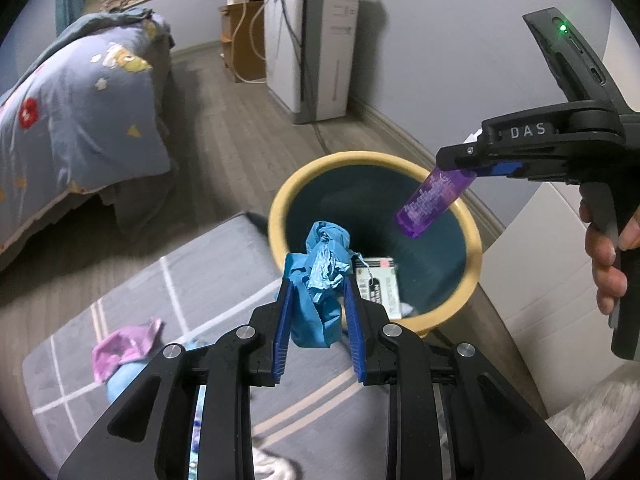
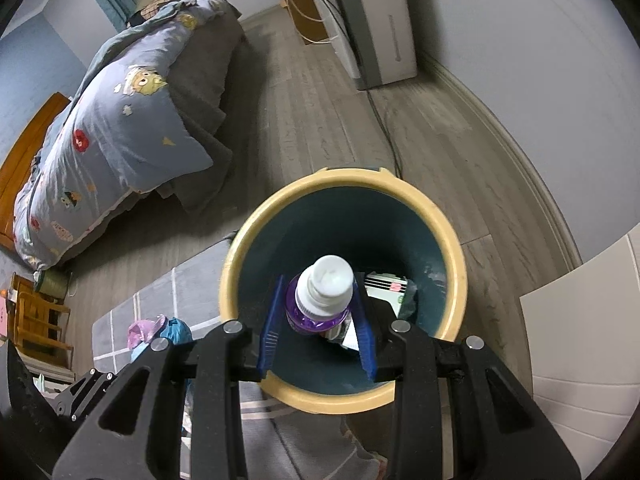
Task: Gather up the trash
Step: 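Carry the glove and spray bottle over the bin and release both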
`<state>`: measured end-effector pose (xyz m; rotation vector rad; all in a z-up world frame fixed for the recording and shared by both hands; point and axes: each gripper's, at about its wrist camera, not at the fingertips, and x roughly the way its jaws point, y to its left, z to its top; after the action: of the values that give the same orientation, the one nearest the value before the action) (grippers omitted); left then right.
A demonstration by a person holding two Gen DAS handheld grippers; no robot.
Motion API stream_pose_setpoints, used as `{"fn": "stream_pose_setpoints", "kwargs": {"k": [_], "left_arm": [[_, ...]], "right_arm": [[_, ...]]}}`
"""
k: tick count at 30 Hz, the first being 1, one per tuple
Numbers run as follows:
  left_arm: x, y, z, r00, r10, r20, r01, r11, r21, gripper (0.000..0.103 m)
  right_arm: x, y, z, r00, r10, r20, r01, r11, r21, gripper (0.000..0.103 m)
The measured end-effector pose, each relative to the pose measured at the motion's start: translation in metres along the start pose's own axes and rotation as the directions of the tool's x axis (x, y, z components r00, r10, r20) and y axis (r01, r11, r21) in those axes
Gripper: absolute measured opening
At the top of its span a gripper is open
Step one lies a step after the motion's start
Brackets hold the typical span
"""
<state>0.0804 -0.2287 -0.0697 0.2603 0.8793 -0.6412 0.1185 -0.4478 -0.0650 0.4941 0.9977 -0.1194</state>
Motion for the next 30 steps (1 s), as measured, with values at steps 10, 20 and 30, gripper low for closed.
{"fn": "stream_pose_setpoints", "kwargs": {"k": [10, 20, 30], "left_arm": [[0.020, -0.025, 0.009, 0.998, -0.056, 0.005, 0.056, 0.997, 0.050, 0.027], [0.049, -0.038, 0.014, 0.998, -0.053, -0.031, 0.055, 0.996, 0.066, 0.027], [0.081, -0.035, 0.029, 0.998, -0.039, -0.040, 0.042, 0.997, 0.059, 0.027]], "right_arm": [[0.011, -0.031, 0.002, 0.998, -0.056, -0.026, 0.057, 0.998, 0.037, 0.032], [0.026, -0.036, -0.006, 0.989, -0.127, -0.072, 0.126, 0.992, -0.021, 0.032], [0.045, -0.023, -0.009, 0.985, -0.149, -0.091, 0.142, 0.987, -0.078, 0.033]]}}
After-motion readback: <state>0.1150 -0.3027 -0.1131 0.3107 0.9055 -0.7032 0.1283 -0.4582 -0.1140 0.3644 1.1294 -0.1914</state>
